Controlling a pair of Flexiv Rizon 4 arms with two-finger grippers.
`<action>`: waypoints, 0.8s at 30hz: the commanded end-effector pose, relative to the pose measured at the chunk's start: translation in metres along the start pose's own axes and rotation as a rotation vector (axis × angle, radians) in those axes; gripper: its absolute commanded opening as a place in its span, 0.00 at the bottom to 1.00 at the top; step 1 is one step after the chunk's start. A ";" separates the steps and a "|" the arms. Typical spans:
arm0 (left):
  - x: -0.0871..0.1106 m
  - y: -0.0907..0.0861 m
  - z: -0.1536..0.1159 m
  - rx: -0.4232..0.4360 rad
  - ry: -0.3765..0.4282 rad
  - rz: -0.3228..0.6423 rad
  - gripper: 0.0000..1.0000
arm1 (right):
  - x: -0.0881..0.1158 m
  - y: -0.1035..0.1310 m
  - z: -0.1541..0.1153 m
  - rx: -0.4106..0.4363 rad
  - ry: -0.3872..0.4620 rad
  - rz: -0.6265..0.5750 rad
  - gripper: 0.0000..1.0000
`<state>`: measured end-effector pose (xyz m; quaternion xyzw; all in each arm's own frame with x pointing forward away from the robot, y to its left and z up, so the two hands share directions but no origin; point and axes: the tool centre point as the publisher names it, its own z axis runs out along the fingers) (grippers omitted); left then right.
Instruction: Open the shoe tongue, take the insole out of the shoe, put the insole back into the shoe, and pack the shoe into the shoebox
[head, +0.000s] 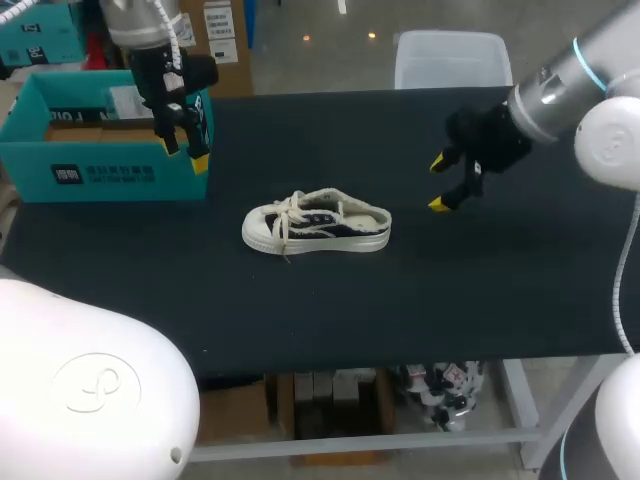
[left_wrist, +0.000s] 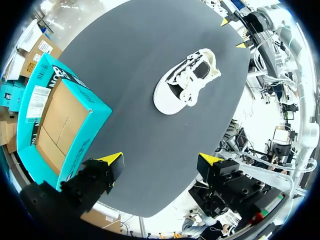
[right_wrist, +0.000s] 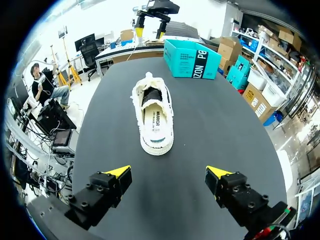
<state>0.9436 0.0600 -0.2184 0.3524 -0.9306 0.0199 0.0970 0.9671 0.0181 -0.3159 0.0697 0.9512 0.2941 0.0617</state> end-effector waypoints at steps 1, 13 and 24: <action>0.001 0.001 0.000 0.005 -0.004 -0.001 1.00 | 0.002 0.000 0.000 0.001 -0.008 0.000 1.00; 0.034 -0.028 0.016 0.051 -0.017 -0.379 1.00 | 0.001 0.003 0.021 -0.054 -0.016 0.015 1.00; 0.056 -0.046 0.020 0.075 -0.021 -0.555 1.00 | 0.002 0.009 0.064 -0.092 0.057 0.028 1.00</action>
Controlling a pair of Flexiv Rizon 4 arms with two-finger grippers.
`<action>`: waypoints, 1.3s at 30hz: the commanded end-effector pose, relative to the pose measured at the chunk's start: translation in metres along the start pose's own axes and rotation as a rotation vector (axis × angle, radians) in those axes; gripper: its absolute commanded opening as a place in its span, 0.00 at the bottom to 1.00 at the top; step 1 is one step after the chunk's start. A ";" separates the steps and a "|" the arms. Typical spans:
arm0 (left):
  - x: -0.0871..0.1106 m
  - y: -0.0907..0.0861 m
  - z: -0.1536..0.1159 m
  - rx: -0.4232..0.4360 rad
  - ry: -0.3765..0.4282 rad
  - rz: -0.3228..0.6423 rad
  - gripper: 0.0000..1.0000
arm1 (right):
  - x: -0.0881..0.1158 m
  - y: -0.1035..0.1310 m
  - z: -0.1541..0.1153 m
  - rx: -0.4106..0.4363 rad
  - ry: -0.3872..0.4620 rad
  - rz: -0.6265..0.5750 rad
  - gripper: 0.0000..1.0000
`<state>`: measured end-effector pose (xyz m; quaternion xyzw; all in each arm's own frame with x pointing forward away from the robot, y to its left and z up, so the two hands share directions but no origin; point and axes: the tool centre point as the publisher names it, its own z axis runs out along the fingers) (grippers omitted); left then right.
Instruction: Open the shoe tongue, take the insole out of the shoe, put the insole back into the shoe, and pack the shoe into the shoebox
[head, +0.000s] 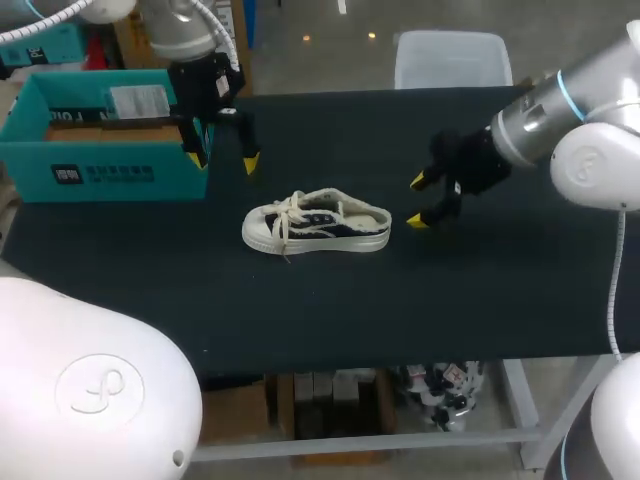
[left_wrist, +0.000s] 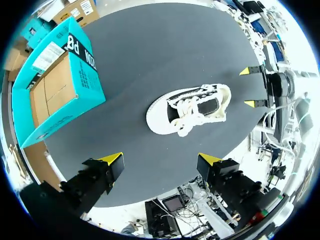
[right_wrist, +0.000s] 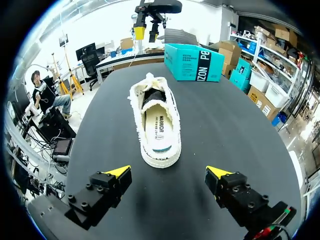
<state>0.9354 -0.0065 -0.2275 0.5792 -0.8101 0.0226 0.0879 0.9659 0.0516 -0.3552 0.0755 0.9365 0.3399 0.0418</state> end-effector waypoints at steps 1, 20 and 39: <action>0.009 0.004 0.003 0.019 -0.018 -0.044 1.00 | -0.007 0.003 0.016 -0.015 0.007 -0.001 1.00; 0.039 0.000 0.019 0.045 -0.036 -0.063 1.00 | 0.005 0.006 0.074 -0.073 0.090 0.064 1.00; 0.061 -0.019 0.039 0.041 -0.048 -0.074 1.00 | 0.024 0.008 0.101 -0.117 0.152 0.075 1.00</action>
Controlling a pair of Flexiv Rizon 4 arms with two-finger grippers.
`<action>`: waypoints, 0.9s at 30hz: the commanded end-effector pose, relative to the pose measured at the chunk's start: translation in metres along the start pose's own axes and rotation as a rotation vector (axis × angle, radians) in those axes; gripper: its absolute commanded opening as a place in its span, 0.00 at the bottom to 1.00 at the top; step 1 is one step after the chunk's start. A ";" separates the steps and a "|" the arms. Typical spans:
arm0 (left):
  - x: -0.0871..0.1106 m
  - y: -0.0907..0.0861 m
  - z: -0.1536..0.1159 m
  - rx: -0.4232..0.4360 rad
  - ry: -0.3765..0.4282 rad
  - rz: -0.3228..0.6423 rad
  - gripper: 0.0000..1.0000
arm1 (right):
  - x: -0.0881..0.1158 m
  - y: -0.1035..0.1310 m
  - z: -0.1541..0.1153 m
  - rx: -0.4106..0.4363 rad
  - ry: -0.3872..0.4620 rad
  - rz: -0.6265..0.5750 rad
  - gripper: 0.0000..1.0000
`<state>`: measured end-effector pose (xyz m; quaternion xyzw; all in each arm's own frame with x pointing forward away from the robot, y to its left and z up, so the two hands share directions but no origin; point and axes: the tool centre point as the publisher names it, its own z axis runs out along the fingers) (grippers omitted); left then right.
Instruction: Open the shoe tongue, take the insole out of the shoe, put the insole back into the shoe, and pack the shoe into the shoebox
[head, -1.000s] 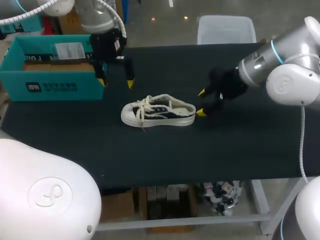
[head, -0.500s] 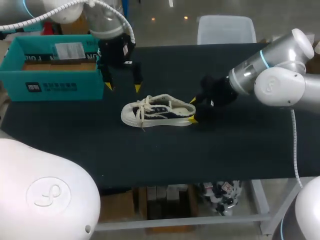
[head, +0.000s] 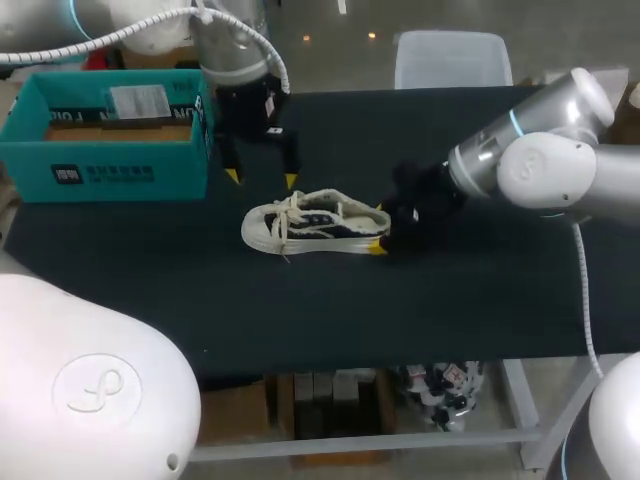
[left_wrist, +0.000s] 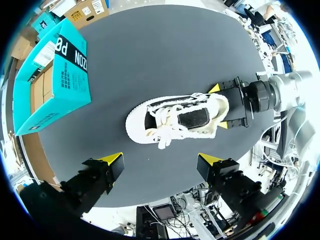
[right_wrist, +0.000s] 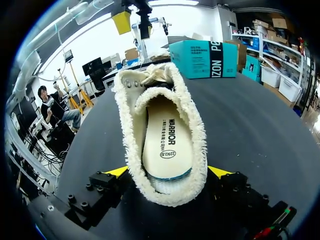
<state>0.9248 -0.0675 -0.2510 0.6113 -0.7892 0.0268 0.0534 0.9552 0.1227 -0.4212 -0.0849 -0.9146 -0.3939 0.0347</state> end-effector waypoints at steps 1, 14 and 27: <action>0.007 -0.007 0.007 -0.014 0.000 -0.002 1.00 | -0.002 -0.004 0.008 -0.014 0.010 -0.003 1.00; 0.025 -0.009 0.017 -0.023 -0.004 -0.014 1.00 | -0.005 -0.007 0.008 -0.068 -0.006 -0.012 0.49; 0.053 -0.012 0.031 0.045 -0.107 -0.031 1.00 | -0.009 -0.008 0.010 -0.096 -0.009 -0.015 0.00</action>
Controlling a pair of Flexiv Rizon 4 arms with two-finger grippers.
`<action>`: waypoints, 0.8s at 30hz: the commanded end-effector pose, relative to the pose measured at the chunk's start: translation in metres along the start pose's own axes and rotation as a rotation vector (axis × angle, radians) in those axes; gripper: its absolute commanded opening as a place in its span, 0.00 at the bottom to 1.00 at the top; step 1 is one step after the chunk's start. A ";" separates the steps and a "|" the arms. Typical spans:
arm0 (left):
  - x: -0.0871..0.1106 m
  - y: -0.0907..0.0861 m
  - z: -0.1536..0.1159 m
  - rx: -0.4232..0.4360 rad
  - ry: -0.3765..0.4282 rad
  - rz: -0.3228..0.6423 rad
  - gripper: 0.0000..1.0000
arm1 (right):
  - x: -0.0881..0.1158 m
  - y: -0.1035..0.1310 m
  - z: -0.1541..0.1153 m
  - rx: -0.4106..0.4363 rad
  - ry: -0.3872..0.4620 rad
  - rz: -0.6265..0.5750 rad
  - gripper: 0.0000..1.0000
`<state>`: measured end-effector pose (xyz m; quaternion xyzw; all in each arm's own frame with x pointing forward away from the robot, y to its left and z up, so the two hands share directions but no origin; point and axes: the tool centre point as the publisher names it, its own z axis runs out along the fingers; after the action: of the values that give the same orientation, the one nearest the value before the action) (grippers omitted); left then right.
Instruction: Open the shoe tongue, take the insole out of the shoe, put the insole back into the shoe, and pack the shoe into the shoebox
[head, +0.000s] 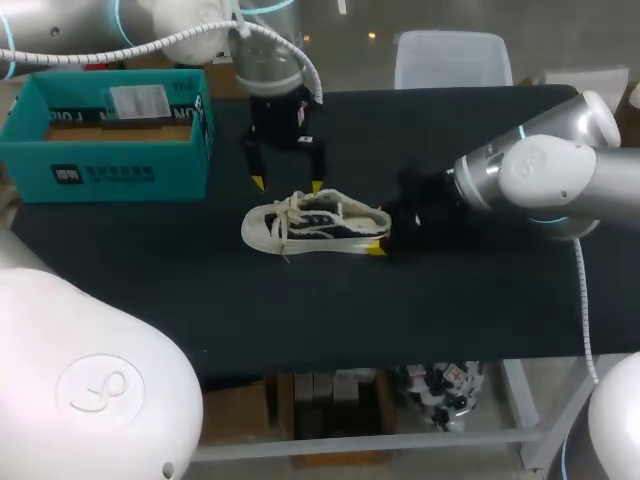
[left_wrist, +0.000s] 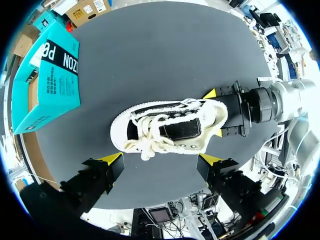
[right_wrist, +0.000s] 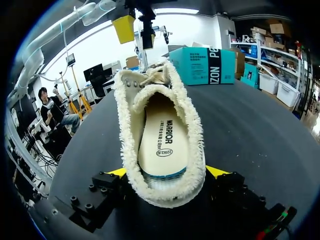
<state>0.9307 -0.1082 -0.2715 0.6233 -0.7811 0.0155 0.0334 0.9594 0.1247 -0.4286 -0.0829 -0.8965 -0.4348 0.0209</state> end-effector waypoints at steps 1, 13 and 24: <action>0.020 0.003 0.007 0.032 -0.060 0.004 1.00 | -0.004 -0.005 0.003 -0.005 0.006 -0.001 0.00; 0.033 -0.023 0.032 0.027 -0.135 0.008 1.00 | -0.004 -0.005 0.003 -0.005 0.006 -0.001 0.00; 0.051 -0.033 0.041 -0.056 -0.149 -0.026 0.84 | -0.004 -0.005 0.003 -0.005 0.006 -0.001 0.00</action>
<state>0.9452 -0.1566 -0.3084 0.6322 -0.7743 -0.0276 -0.0095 0.9595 0.1243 -0.4290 -0.0822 -0.8961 -0.4355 0.0220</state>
